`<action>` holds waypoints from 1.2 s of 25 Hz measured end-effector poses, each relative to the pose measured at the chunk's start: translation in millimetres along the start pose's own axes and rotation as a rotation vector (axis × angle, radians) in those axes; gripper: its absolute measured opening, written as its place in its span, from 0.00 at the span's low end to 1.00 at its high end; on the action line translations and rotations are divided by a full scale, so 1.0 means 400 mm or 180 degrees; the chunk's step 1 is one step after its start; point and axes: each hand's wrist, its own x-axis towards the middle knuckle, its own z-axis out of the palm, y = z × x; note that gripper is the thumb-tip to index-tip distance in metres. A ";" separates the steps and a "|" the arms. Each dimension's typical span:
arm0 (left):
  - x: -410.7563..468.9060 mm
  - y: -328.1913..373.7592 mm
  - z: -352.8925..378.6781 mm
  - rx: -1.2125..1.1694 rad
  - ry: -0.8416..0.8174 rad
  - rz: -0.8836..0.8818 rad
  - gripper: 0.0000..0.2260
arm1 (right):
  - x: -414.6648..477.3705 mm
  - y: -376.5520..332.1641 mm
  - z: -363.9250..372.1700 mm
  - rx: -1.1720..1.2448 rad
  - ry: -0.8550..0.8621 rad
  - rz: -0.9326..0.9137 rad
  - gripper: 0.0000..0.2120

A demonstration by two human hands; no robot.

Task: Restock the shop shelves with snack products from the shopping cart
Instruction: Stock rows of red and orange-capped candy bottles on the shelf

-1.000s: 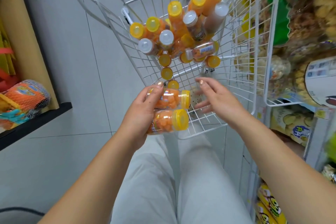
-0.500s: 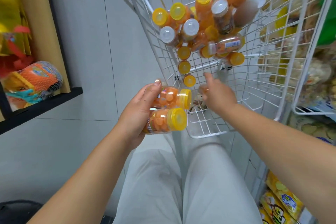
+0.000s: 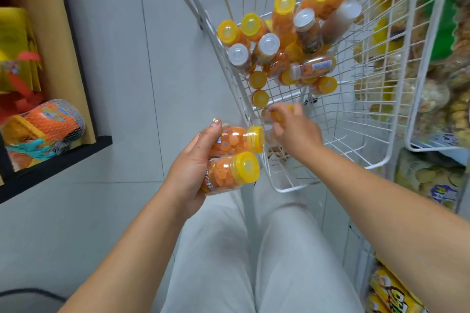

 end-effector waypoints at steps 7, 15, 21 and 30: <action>-0.153 0.071 0.120 0.0454 -0.0756 0.0276 0.23 | -0.356 0.004 -0.269 0.3073 0.0799 -0.0193 0.17; -0.518 0.061 0.305 0.0602 -0.2041 0.0443 0.26 | -0.841 0.058 -0.451 0.3445 0.1024 -0.0547 0.17; -0.731 -0.161 0.466 0.1355 -0.2662 0.0221 0.22 | -1.207 0.228 -0.426 0.3238 0.1604 -0.0458 0.19; -0.919 -0.607 0.697 0.0506 -0.3792 -0.1380 0.25 | -1.758 0.560 -0.244 0.4033 0.3371 0.0597 0.06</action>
